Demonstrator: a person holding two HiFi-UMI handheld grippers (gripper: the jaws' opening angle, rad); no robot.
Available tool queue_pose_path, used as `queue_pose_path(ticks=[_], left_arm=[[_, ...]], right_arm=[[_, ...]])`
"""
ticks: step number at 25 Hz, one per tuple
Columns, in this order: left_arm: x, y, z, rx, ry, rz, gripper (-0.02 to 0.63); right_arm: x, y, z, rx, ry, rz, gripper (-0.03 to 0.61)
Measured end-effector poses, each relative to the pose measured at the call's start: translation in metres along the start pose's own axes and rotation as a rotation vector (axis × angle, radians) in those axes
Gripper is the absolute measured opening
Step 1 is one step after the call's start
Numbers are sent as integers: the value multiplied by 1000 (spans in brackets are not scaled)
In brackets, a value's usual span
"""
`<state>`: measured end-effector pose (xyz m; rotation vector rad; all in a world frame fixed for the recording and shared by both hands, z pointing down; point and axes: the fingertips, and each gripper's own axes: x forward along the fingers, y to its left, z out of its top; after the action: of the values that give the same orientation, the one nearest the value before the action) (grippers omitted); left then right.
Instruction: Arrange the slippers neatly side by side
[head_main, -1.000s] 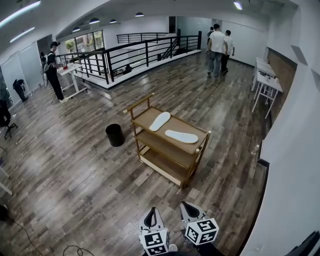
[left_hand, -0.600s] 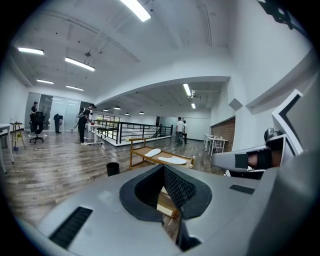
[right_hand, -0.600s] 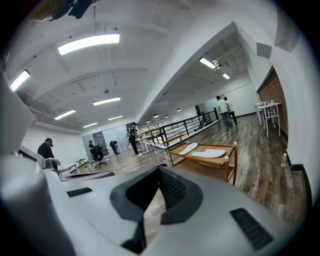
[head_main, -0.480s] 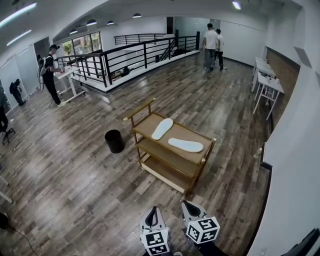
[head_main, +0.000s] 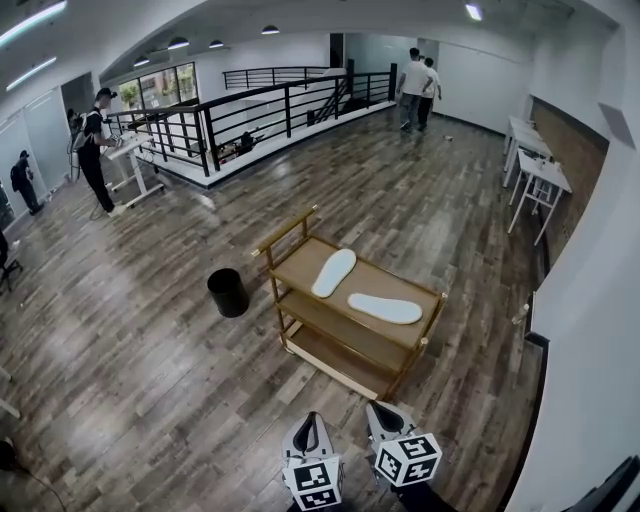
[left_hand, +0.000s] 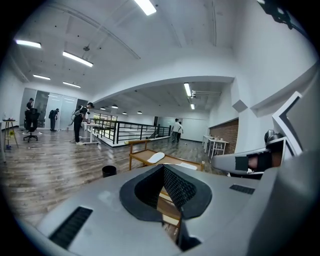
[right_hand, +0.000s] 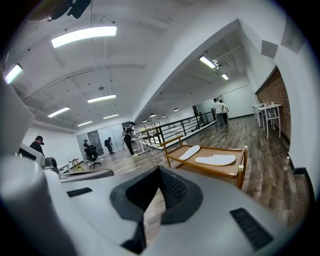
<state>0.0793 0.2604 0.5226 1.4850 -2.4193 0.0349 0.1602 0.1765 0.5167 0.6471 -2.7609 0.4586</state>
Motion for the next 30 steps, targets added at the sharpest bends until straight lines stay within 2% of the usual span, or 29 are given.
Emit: queue_pose_path(ticks=[15, 22, 30], left_arm=[[41, 52, 0, -48, 21, 15, 2], [70, 77, 8, -62, 26, 73, 2], [140, 82, 28, -39, 29, 105, 2]], right_arm=[[60, 1, 2, -7, 32, -59, -2], [104, -3, 15, -18, 53, -18, -2], [167, -35, 43, -13, 62, 35, -2]])
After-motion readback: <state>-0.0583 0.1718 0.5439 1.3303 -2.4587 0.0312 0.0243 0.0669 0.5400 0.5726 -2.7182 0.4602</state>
